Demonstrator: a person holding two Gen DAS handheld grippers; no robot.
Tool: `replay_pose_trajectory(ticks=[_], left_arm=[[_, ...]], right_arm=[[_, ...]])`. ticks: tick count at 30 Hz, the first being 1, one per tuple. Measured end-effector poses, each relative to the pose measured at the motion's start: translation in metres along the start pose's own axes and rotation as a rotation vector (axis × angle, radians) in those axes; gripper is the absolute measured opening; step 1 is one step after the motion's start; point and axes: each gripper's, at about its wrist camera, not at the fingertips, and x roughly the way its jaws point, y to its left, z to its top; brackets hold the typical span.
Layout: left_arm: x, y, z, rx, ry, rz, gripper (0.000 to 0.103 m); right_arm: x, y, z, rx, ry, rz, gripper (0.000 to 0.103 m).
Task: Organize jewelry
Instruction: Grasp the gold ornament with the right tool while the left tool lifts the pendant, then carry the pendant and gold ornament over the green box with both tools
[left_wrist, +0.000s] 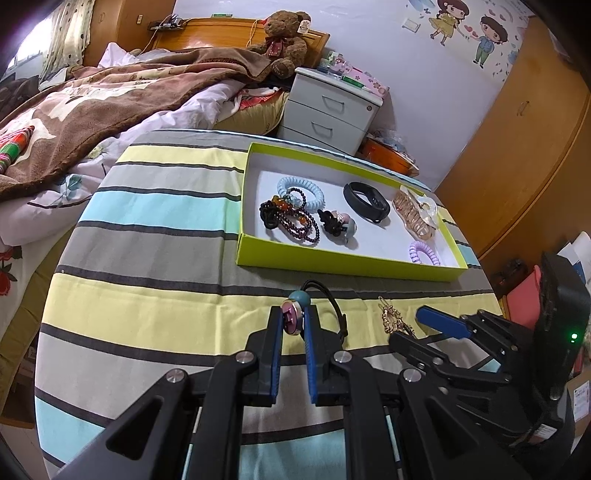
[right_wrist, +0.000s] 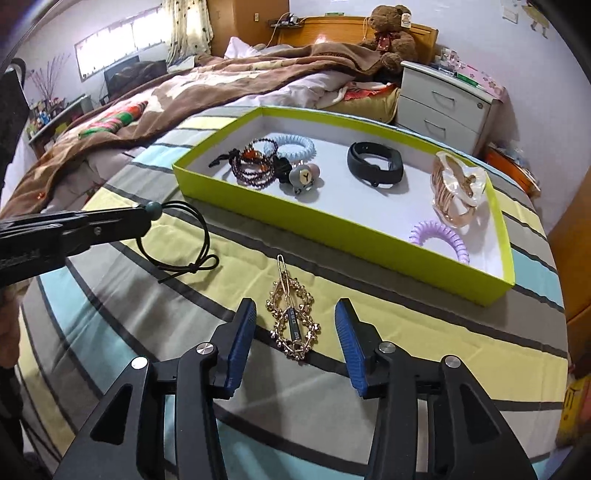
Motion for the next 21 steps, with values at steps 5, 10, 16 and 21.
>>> replay_pose_trajectory(ticks=[5, 10, 16, 21], left_arm=[[0.0022, 0.0, -0.0021, 0.0, 0.009, 0.002, 0.012], [0.0033, -0.0017, -0.0026, 0.004, 0.012, 0.003, 0.012], [0.0029, -0.0023, -0.0028, 0.005, 0.012, 0.006, 0.012], [-0.0002, -0.0035, -0.0038, 0.008, 0.009, 0.004, 0.012]], right_arm=[[-0.0024, -0.0006, -0.0027, -0.007, -0.015, -0.004, 0.045], [-0.0041, 0.0013, -0.0059, -0.008, -0.025, -0.017, 0.045], [-0.007, 0.0065, -0.0086, -0.019, -0.035, -0.021, 0.029], [-0.0079, 0.0056, -0.0095, -0.008, -0.035, -0.022, 0.028]])
